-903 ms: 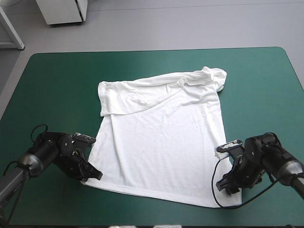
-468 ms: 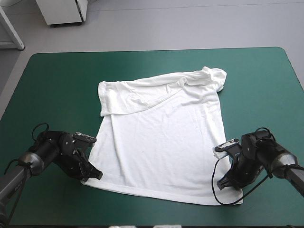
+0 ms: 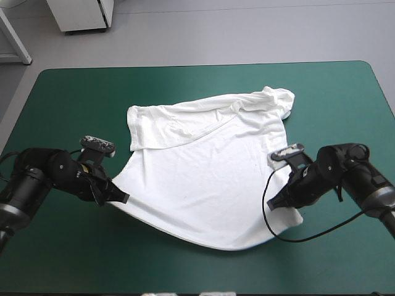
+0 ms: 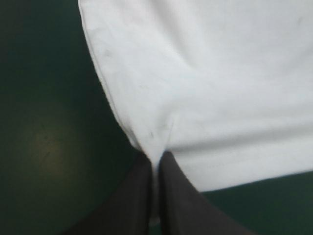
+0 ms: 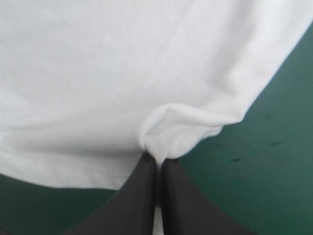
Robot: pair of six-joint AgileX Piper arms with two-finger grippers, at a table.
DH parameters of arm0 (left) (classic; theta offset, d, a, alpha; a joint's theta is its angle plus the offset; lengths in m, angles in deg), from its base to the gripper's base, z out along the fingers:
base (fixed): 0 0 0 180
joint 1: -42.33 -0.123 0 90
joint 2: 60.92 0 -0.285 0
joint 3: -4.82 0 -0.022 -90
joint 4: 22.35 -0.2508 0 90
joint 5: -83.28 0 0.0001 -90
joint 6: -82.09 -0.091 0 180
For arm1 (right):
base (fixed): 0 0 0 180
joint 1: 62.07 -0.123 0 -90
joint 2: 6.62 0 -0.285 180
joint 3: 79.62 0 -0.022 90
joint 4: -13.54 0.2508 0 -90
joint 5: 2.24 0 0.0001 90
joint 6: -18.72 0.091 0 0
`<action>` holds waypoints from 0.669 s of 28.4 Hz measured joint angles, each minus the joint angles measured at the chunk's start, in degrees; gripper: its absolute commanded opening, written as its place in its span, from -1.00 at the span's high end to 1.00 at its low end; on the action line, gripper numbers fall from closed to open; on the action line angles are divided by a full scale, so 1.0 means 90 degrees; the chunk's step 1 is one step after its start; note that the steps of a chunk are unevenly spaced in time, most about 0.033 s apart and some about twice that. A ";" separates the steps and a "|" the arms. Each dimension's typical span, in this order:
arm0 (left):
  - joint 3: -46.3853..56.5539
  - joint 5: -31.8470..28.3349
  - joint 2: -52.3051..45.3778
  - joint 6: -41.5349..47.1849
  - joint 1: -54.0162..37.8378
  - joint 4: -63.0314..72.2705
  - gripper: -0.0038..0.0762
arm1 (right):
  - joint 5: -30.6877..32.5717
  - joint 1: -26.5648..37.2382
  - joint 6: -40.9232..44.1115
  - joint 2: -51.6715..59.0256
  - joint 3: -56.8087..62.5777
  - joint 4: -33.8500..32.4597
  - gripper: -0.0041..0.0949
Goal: Fold the cloth
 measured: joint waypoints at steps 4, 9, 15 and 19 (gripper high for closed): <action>-0.1070 0.0460 -0.0410 0.0000 0.0000 0.0020 0.93 | 0.0509 0.0000 0.0194 0.0243 -0.1456 -0.0354 0.93; -0.2675 0.0677 -0.0693 0.0000 0.0000 0.0071 0.93 | 0.0819 0.0000 0.0281 0.0347 -0.3273 -0.0620 0.93; -0.4766 0.0503 -0.0640 -0.0087 0.0000 0.0257 0.93 | 0.0821 0.0000 0.0289 0.0369 -0.5323 -0.0734 0.93; -0.5980 -0.0326 -0.0352 -0.0113 0.0000 0.0379 0.93 | -0.0216 0.0000 0.0295 0.0381 -0.6160 -0.1205 0.93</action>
